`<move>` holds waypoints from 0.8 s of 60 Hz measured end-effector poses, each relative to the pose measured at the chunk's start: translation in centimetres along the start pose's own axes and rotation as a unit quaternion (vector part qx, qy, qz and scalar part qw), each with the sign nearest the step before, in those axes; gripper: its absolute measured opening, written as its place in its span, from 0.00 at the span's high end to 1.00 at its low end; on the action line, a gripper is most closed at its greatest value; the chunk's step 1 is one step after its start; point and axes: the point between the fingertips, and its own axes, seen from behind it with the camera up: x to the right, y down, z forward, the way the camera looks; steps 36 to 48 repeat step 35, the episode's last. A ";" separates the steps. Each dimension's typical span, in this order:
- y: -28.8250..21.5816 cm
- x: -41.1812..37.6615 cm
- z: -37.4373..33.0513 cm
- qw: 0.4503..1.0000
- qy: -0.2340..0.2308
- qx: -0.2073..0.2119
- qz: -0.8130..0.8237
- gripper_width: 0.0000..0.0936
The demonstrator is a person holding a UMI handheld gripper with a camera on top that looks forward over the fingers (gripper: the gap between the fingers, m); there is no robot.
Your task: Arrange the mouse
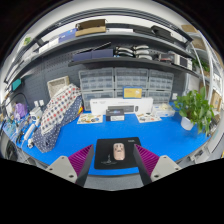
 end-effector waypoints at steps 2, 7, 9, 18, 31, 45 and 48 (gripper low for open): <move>0.1 0.3 -0.5 1.000 0.003 0.000 -0.001 0.15; 0.5 1.2 -1.7 1.000 0.012 -0.002 0.000 0.15; 0.6 1.4 -2.1 1.000 0.013 -0.004 0.002 0.15; 0.6 1.9 -3.2 1.000 0.009 -0.001 0.008 0.16; 0.4 2.8 -3.6 1.000 0.014 0.002 0.004 0.16; 0.3 2.9 -3.7 1.000 0.014 0.003 0.004 0.15; 0.3 2.9 -3.7 1.000 0.014 0.003 0.004 0.15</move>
